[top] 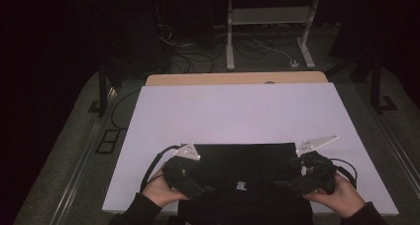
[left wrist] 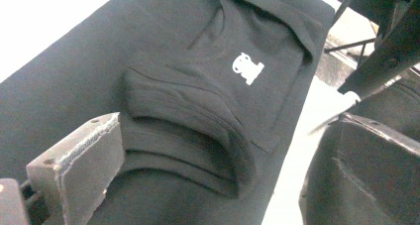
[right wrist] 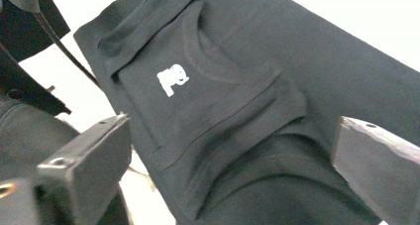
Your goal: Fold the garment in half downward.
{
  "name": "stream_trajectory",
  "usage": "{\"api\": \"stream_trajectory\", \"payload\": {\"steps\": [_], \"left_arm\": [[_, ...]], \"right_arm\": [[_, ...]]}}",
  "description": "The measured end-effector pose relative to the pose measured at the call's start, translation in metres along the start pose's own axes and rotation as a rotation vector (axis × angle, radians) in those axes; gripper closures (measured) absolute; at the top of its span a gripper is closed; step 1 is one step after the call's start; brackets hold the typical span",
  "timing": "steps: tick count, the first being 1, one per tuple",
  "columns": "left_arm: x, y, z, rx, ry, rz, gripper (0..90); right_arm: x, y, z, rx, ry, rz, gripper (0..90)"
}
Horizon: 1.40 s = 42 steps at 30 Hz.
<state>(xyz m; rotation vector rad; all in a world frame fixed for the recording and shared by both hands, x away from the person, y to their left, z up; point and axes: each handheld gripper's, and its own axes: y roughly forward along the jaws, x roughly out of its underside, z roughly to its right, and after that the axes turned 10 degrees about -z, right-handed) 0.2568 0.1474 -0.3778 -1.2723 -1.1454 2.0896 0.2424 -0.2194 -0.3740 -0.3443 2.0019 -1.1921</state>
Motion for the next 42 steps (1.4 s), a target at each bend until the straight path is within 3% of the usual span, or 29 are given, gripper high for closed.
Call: {"api": "stream_trajectory", "payload": {"steps": [6, 11, 16, 23, 27, 35, 42], "left_arm": [[-0.004, -0.011, -0.006, -0.032, 0.024, 0.008, 0.0], [-0.005, -0.019, -0.013, -0.073, 0.023, 0.028, 0.0], [-0.006, -0.024, -0.022, -0.088, 0.012, 0.042, 0.0], [-0.008, -0.028, -0.033, -0.102, 0.012, 0.036, 0.0], [-0.007, -0.03, -0.042, -0.106, -0.014, 0.04, 0.0], [-0.008, -0.027, -0.058, -0.112, -0.036, 0.042, 0.0], [-0.007, -0.025, -0.066, -0.146, -0.043, 0.069, 0.0]], "right_arm": [[-0.007, -0.016, 0.008, 0.032, -0.002, 0.028, 0.0], [-0.011, -0.025, 0.014, 0.037, -0.023, 0.039, 0.0], [-0.015, -0.031, 0.022, 0.042, -0.022, 0.051, 0.0], [-0.02, -0.033, 0.035, 0.056, -0.004, 0.042, 0.0], [-0.021, -0.033, 0.043, 0.081, 0.007, 0.041, 0.0], [-0.024, -0.028, 0.057, 0.077, 0.016, 0.033, 0.0], [-0.028, -0.022, 0.065, 0.071, 0.01, 0.025, 0.0]]}}
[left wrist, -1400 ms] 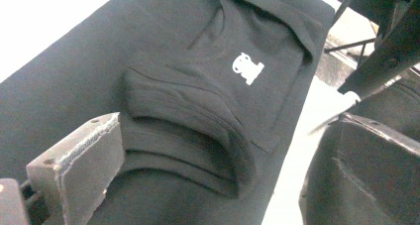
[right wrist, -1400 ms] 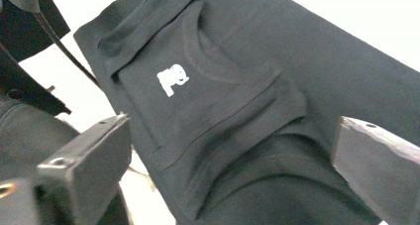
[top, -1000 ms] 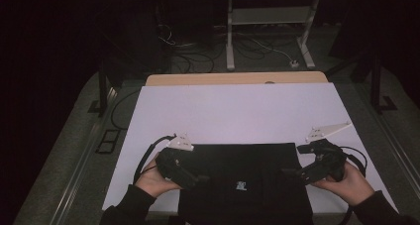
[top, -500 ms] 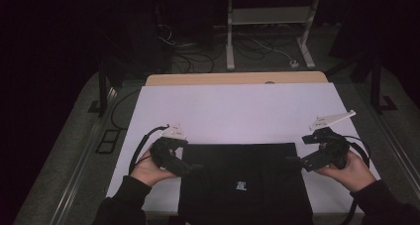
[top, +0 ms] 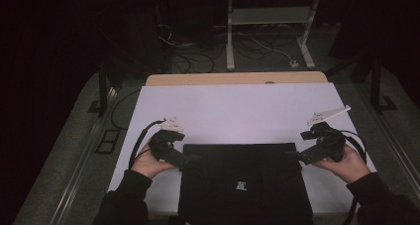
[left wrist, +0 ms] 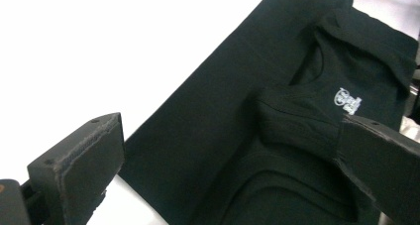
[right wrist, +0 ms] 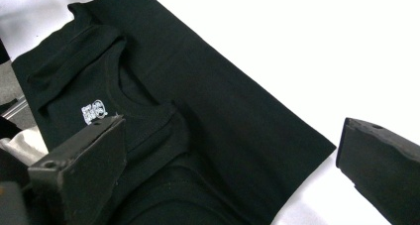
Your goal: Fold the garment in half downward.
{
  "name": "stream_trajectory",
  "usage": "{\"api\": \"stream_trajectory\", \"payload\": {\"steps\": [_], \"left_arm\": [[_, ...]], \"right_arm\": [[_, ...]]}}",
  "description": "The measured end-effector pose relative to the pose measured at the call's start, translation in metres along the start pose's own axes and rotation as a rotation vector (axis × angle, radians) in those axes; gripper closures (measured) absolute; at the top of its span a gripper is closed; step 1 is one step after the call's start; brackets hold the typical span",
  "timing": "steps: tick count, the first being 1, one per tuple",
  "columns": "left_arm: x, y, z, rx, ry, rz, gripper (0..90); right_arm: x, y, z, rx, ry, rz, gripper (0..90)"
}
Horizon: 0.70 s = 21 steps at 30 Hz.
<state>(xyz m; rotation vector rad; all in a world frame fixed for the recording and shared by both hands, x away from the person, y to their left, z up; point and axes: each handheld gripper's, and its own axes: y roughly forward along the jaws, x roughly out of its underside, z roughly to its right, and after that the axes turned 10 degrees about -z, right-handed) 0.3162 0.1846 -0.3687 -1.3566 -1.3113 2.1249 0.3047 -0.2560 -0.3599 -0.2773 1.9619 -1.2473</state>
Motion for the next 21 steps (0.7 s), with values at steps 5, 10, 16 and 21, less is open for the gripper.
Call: {"api": "stream_trajectory", "payload": {"steps": [5, 10, 16, 21], "left_arm": [[0.002, 0.003, -0.005, -0.001, -0.017, -0.001, 0.0], [0.001, 0.006, -0.01, 0.005, -0.019, 0.01, 0.0], [0.002, 0.009, -0.017, 0.002, -0.03, 0.011, 0.0], [0.004, 0.013, -0.022, 0.005, -0.043, 0.01, 0.0]], "right_arm": [[0.0, 0.004, 0.005, -0.008, -0.002, 0.004, 0.0], [0.002, 0.008, 0.01, -0.009, -0.001, 0.006, 0.0], [0.003, 0.012, 0.017, -0.013, 0.002, 0.001, 0.0], [0.004, 0.017, 0.022, -0.013, 0.014, -0.008, 0.0]]}}
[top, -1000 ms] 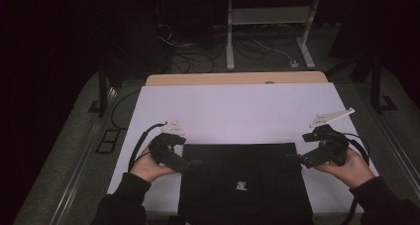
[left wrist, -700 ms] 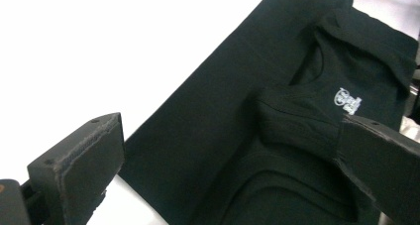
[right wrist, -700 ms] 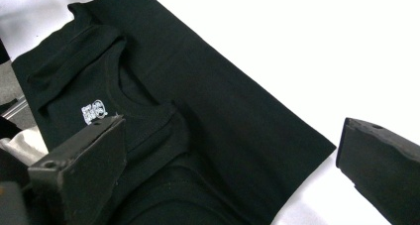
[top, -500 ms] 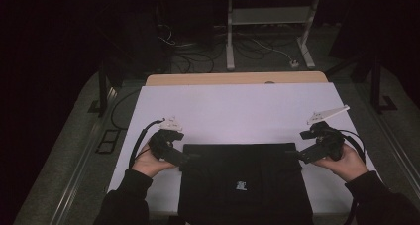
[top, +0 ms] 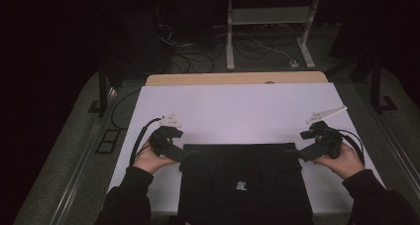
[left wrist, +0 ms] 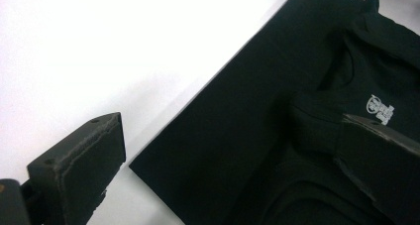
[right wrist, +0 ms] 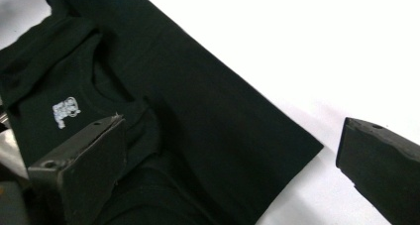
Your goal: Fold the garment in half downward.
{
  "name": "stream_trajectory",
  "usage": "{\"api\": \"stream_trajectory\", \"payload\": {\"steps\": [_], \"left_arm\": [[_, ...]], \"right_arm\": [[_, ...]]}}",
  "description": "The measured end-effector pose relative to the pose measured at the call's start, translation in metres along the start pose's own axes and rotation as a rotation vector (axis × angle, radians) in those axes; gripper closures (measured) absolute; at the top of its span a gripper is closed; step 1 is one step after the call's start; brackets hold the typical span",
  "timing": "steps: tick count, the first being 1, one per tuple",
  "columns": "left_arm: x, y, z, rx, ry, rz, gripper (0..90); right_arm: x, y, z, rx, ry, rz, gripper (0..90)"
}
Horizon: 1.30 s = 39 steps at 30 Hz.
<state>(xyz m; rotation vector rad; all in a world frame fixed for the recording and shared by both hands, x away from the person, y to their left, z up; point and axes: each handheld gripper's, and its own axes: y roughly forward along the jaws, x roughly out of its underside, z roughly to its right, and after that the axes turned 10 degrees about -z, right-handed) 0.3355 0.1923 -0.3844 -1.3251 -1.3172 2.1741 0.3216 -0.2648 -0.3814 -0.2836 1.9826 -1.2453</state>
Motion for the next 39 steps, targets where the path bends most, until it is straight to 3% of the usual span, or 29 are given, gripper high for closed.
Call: {"api": "stream_trajectory", "payload": {"steps": [20, 39], "left_arm": [[0.019, 0.018, -0.027, -0.013, -0.083, -0.022, 0.0], [0.021, 0.034, -0.043, -0.011, -0.096, -0.036, 0.0]], "right_arm": [[0.001, 0.022, 0.022, -0.001, 0.023, -0.021, 0.0], [0.005, 0.039, 0.041, -0.007, 0.05, -0.044, 0.3]]}}
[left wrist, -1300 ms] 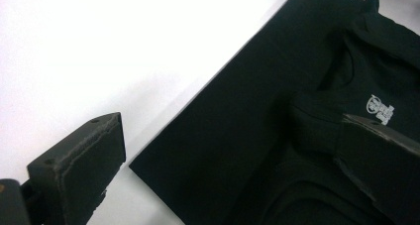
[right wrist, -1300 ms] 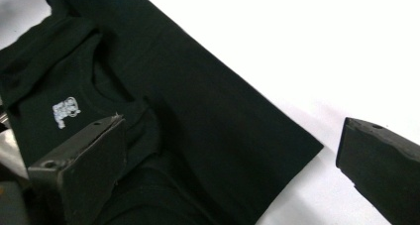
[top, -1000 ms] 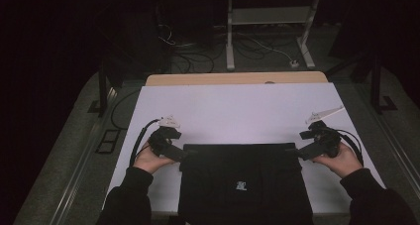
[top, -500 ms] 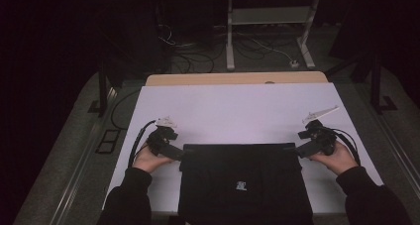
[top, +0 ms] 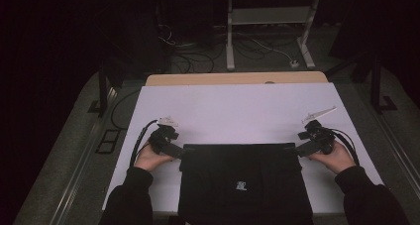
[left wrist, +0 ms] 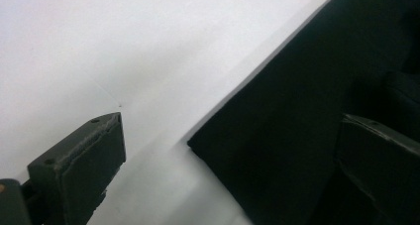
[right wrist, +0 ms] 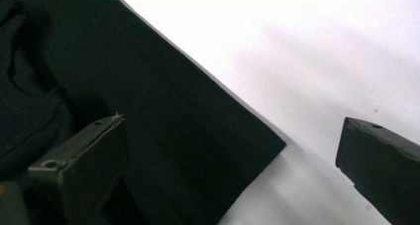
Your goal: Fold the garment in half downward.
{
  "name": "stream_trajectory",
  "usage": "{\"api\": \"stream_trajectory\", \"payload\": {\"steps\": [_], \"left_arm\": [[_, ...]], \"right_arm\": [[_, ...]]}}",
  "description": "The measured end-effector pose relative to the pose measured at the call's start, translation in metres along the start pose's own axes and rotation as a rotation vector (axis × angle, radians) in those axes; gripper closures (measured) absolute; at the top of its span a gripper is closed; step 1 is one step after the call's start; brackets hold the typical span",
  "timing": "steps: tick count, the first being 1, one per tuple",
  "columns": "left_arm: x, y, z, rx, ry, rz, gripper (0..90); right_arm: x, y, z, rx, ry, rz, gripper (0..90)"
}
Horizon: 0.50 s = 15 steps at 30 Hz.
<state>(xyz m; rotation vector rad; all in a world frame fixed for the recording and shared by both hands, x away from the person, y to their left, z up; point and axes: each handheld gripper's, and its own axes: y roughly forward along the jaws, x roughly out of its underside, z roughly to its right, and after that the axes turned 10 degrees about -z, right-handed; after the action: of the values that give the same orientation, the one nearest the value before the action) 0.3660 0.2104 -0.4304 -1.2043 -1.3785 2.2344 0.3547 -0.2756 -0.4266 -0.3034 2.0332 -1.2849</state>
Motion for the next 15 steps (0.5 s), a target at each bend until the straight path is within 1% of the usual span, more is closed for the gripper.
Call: {"api": "stream_trajectory", "payload": {"steps": [2, 4, 6, 10, 13, 15], "left_arm": [[-0.0001, 0.0017, -0.0006, 0.001, 0.012, -0.008, 0.0], [-0.0005, 0.0038, -0.0008, 0.014, 0.017, -0.012, 0.0], [-0.0009, 0.0048, -0.0009, 0.013, 0.02, -0.016, 0.0], [-0.0005, 0.005, -0.0035, 0.019, 0.013, -0.01, 0.3], [0.0001, 0.0047, -0.0049, 0.022, 0.003, -0.021, 5.5], [0.0008, 0.0055, -0.005, 0.029, 0.008, -0.029, 8.9]], "right_arm": [[0.0006, 0.0011, 0.0012, 0.0, 0.002, 0.0, 1.5], [0.0008, 0.0024, 0.0025, 0.001, 0.002, -0.003, 2.4], [0.0011, 0.0035, 0.0036, 0.002, 0.003, -0.002, 3.6], [0.0017, 0.0046, 0.0049, 0.002, 0.0, 0.002, 7.2], [0.0023, 0.0055, 0.0063, -0.006, -0.001, 0.0, 10.5], [0.0025, 0.0057, 0.0071, -0.015, -0.005, 0.0, 13.4]]}}
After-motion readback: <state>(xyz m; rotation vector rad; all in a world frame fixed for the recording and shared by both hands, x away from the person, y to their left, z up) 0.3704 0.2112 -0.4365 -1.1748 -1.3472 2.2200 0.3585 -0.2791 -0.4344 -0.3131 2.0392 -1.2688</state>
